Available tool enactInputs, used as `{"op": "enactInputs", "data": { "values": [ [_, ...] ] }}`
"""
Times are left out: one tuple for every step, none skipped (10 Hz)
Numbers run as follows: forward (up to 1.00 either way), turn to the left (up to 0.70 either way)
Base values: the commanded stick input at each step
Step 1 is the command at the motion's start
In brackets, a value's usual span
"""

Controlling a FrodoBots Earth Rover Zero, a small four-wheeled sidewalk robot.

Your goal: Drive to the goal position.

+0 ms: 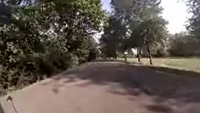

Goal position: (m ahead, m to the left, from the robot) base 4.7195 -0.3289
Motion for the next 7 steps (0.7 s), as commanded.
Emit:
{"op": "enactInputs", "data": {
  "values": [
    [0.70,0.00],
    [0.70,0.00],
    [0.70,0.00],
    [0.70,0.00],
    [0.70,0.00],
    [0.70,0.00],
    [0.70,0.00]
  ]
}}
